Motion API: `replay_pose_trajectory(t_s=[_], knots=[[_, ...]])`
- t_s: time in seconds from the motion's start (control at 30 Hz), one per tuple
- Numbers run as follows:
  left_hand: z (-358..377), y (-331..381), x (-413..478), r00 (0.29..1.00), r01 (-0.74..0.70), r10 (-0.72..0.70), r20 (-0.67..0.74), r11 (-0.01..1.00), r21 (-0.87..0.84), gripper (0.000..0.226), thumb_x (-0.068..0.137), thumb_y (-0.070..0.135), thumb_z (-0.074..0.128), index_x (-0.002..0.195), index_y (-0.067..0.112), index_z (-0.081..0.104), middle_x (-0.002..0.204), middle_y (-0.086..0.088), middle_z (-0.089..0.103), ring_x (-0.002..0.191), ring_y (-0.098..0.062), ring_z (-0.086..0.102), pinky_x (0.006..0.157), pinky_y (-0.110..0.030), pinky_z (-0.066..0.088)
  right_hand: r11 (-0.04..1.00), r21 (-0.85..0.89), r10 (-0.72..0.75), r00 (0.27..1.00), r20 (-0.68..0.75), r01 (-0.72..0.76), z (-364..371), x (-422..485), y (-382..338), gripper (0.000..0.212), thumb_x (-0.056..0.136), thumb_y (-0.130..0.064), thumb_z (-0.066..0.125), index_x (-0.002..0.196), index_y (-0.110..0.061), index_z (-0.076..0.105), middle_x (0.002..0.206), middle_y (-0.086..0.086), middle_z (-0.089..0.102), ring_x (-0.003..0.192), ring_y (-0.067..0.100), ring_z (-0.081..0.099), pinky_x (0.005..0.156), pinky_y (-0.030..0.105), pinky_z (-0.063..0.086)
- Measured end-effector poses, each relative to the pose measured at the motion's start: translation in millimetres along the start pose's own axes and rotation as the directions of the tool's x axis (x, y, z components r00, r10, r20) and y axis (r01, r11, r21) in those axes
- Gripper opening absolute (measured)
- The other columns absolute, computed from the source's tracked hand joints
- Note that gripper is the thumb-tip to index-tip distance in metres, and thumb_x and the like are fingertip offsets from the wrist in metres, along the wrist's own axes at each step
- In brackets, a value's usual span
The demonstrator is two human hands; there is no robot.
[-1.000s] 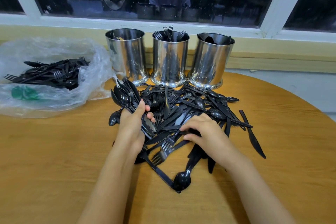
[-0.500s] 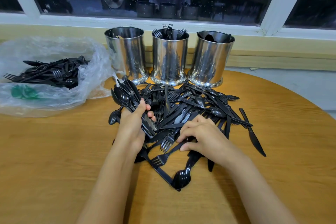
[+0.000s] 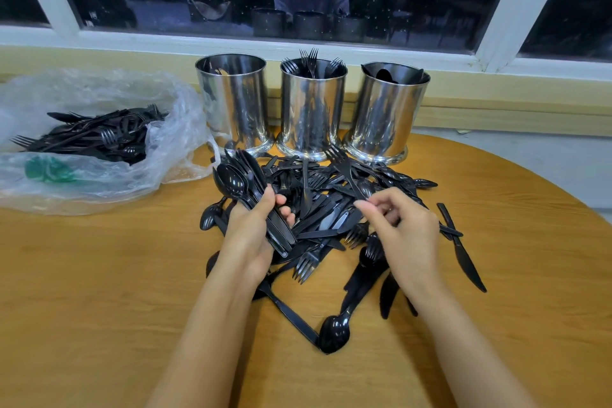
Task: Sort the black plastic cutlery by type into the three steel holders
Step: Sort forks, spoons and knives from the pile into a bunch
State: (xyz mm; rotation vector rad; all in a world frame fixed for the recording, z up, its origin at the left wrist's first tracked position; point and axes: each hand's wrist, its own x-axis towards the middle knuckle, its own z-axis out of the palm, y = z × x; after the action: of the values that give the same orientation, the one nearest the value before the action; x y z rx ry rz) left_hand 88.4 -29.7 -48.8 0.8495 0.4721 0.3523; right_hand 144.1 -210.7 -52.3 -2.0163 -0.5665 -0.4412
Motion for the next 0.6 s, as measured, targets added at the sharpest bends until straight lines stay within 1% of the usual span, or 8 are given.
replay_pose_trajectory(t_s=[0.03,0.1,0.17,0.23,0.37,0.43,0.5,0.6], knots=[[3,-2,-2,1.000,0.004,-0.004,0.008,1.000,0.011,0.009,0.102,0.014,0.049,0.099,0.010,0.056,0.074,-0.002,0.058,0.062,-0.013,0.055,0.067,-0.030,0.054,0.989,0.124,0.081,0.997,-0.012,-0.079,2,0,-3,0.009,0.086,-0.030,0.068,0.080,-0.023,0.067,0.066,-0.012,0.061,0.061,0.003,0.055,0.055,0.017,0.044],[8,-9,-5,0.999,0.013,-0.014,0.032,0.999,0.044,0.010,0.101,0.014,0.050,0.103,0.008,0.057,0.076,-0.003,0.061,0.064,-0.014,0.061,0.070,-0.031,0.058,0.931,0.298,0.206,0.977,0.055,-0.213,7,-1,-8,0.010,0.090,-0.019,0.065,0.082,-0.024,0.069,0.068,-0.008,0.065,0.055,0.002,0.054,0.053,0.019,0.045],[12,-16,-8,0.998,0.022,-0.026,0.053,0.997,0.074,0.012,0.101,0.015,0.049,0.104,0.007,0.058,0.078,-0.005,0.064,0.068,-0.015,0.066,0.072,-0.031,0.061,0.858,0.398,0.276,0.944,0.179,-0.326,12,-3,-11,0.017,0.094,-0.011,0.059,0.090,-0.024,0.071,0.066,-0.007,0.065,0.054,0.004,0.053,0.052,0.018,0.045],[16,-22,-10,0.997,0.024,-0.030,0.067,0.996,0.090,0.014,0.101,0.014,0.049,0.104,0.006,0.059,0.080,-0.006,0.065,0.070,-0.016,0.070,0.075,-0.032,0.061,0.790,0.462,0.310,0.913,0.264,-0.402,17,-6,-13,0.019,0.094,-0.006,0.058,0.099,-0.019,0.071,0.067,-0.005,0.067,0.059,0.006,0.059,0.057,0.018,0.049],[19,-27,-13,0.995,0.009,-0.022,0.098,0.991,0.132,0.021,0.102,0.015,0.047,0.105,0.001,0.063,0.091,-0.011,0.070,0.080,-0.017,0.073,0.077,-0.031,0.061,0.761,0.502,0.339,0.912,0.231,-0.410,24,-9,-15,0.014,0.091,-0.001,0.062,0.097,-0.010,0.072,0.071,0.001,0.070,0.064,0.010,0.067,0.062,0.018,0.053],[19,-27,-13,0.994,0.018,-0.037,0.101,0.983,0.180,0.026,0.102,0.019,0.047,0.113,0.000,0.062,0.105,-0.015,0.073,0.089,-0.020,0.073,0.075,-0.030,0.061,0.768,0.506,0.327,0.920,0.218,-0.393,26,-11,-17,0.011,0.090,0.000,0.063,0.095,-0.007,0.071,0.074,0.009,0.070,0.062,0.011,0.067,0.060,0.018,0.053],[19,-26,-14,0.994,0.040,-0.061,0.086,0.972,0.232,0.034,0.102,0.024,0.049,0.122,-0.002,0.057,0.112,-0.017,0.071,0.097,-0.024,0.072,0.073,-0.031,0.061,0.793,0.481,0.303,0.927,0.221,-0.374,29,-13,-18,0.009,0.088,-0.002,0.066,0.092,-0.008,0.071,0.075,0.015,0.070,0.061,0.011,0.066,0.057,0.019,0.052],[18,-25,-14,0.994,0.050,-0.070,0.083,0.974,0.222,0.040,0.101,0.024,0.050,0.122,-0.009,0.055,0.110,-0.020,0.070,0.093,-0.029,0.072,0.065,-0.033,0.060,0.839,0.415,0.286,0.934,0.212,-0.351,33,-17,-18,0.005,0.085,-0.007,0.071,0.087,-0.012,0.073,0.074,0.008,0.070,0.058,0.010,0.064,0.053,0.020,0.052]])
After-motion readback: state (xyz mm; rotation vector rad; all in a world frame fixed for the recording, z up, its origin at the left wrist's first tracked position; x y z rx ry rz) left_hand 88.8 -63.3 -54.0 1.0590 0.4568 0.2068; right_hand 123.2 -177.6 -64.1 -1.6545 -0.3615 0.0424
